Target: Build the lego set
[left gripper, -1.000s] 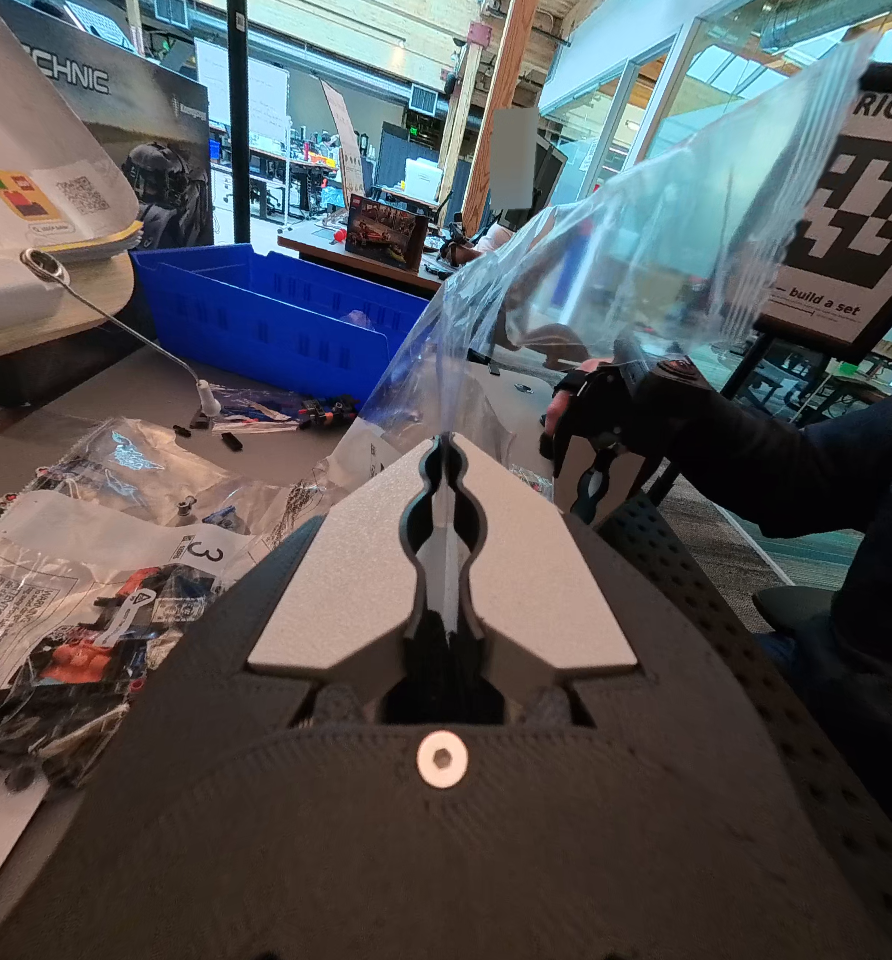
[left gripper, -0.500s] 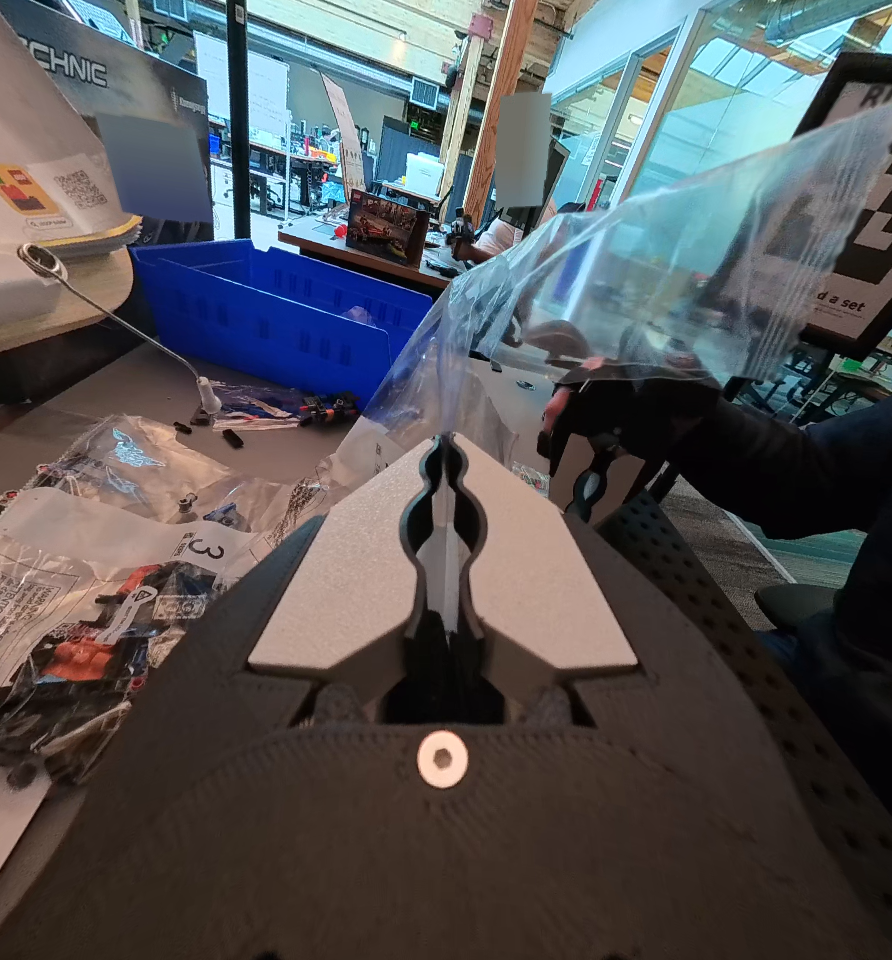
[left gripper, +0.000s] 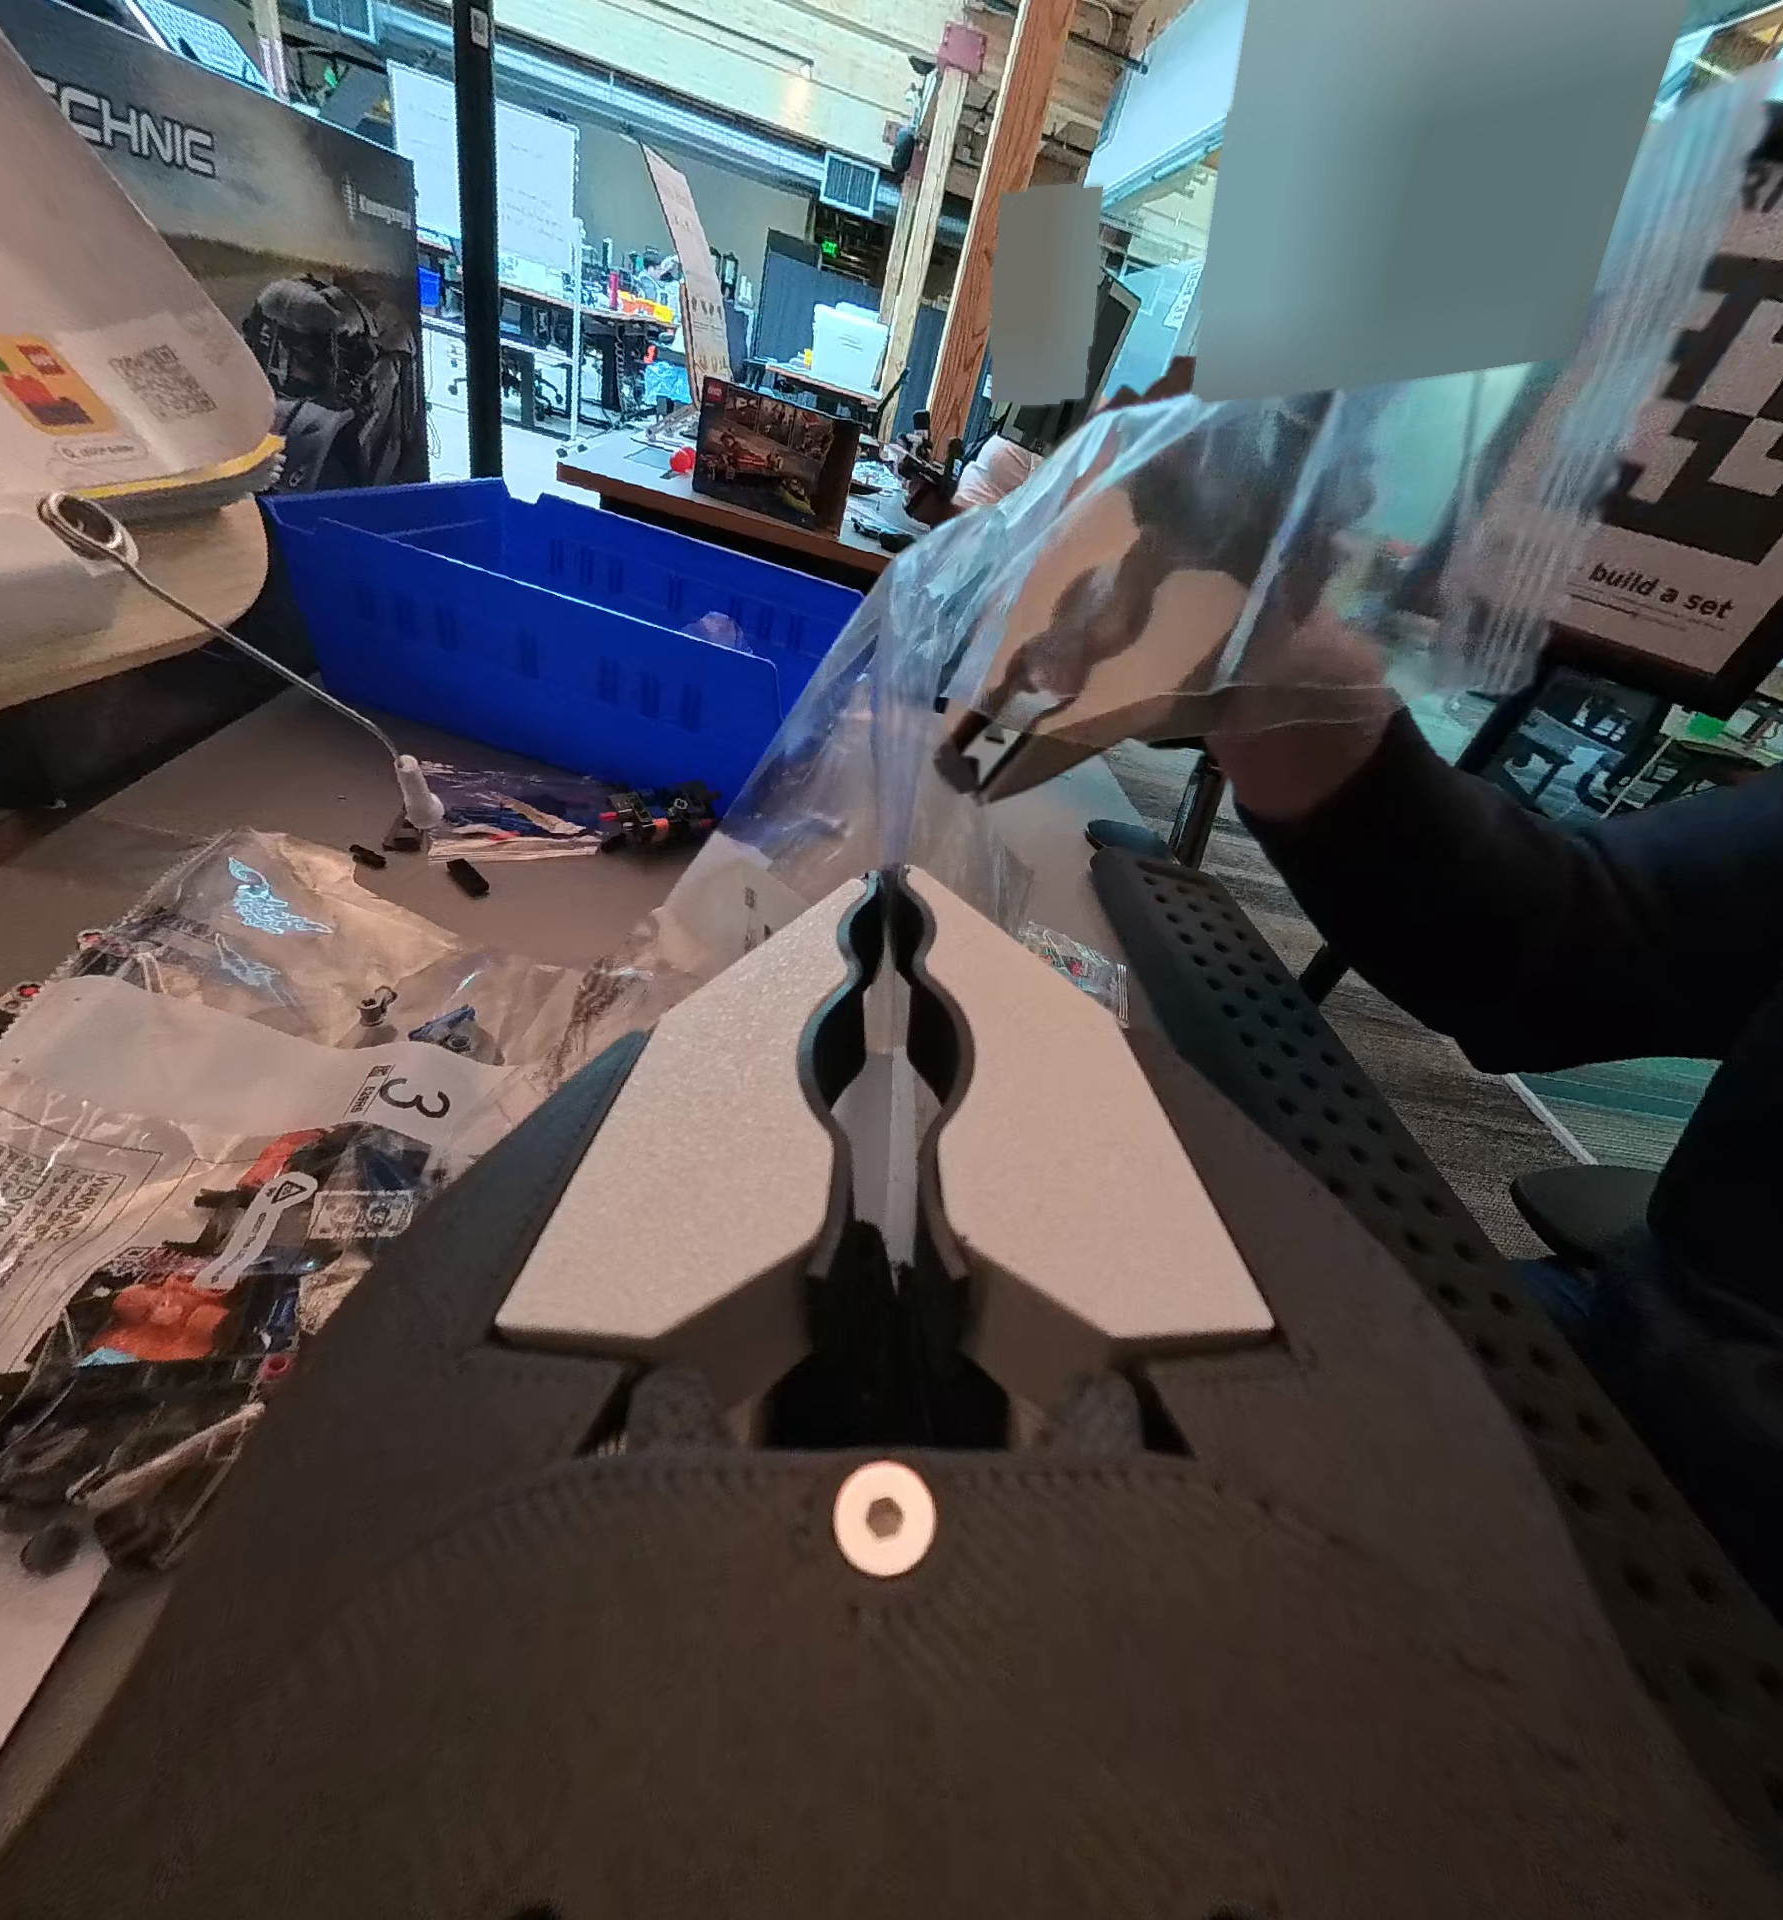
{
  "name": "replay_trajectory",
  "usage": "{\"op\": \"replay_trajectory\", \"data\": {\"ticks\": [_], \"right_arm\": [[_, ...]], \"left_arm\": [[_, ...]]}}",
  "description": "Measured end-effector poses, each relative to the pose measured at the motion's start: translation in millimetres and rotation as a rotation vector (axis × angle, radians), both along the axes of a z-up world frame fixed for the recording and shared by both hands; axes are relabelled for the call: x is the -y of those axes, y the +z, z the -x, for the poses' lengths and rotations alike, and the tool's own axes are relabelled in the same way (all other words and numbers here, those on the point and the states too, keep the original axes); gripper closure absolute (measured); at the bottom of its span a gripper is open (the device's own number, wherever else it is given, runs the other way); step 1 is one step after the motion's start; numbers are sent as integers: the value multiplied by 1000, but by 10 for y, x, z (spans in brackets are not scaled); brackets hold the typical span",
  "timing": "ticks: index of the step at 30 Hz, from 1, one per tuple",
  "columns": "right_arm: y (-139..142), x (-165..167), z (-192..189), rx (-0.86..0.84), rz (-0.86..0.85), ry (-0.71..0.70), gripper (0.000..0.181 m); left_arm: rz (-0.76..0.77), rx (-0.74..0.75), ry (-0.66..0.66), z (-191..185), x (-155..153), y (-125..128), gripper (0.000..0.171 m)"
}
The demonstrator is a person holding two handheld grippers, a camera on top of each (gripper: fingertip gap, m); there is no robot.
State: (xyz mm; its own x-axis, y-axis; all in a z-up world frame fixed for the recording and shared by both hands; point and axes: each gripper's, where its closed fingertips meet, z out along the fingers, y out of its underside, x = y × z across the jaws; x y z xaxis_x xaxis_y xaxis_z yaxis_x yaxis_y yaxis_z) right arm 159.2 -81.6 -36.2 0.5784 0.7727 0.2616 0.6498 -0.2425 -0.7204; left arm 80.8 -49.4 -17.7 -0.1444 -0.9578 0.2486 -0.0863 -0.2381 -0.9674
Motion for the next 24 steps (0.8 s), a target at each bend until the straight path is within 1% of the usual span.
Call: {"op": "replay_trajectory", "data": {"ticks": [5,7,9,11,14,16,17,19,21,22,24], "right_arm": [[-13,-179,62,-19,-18,-13,173],[62,-174,64,-25,-39,-10,173],[180,-155,90,-68,-53,2,173],[241,-157,129,-95,-49,11,173],[139,-208,150,-52,-13,-4,171],[57,-234,130,-9,8,-38,159],[81,-243,113,1,-23,-52,159],[168,-150,147,-26,-52,-25,160],[186,46,208,-44,-29,45,162],[150,145,223,-35,-12,74,162],[-37,365,246,14,67,131,161]], "left_arm": [[-2,-11,-4,-20,5,-21,171],[-3,-9,-4,-17,5,-18,171],[-3,-11,-3,-11,0,-21,171],[-2,-10,-4,-16,2,-21,171],[-2,-14,-10,-29,17,-31,171],[-5,-16,-8,-27,18,-31,171],[-6,-15,-6,-20,15,-25,171],[-6,-12,-2,-5,3,-16,171],[-4,-10,-1,2,-5,-13,171],[-3,-9,-2,0,-6,-13,171],[-3,-11,-5,-8,0,-18,171]]}}
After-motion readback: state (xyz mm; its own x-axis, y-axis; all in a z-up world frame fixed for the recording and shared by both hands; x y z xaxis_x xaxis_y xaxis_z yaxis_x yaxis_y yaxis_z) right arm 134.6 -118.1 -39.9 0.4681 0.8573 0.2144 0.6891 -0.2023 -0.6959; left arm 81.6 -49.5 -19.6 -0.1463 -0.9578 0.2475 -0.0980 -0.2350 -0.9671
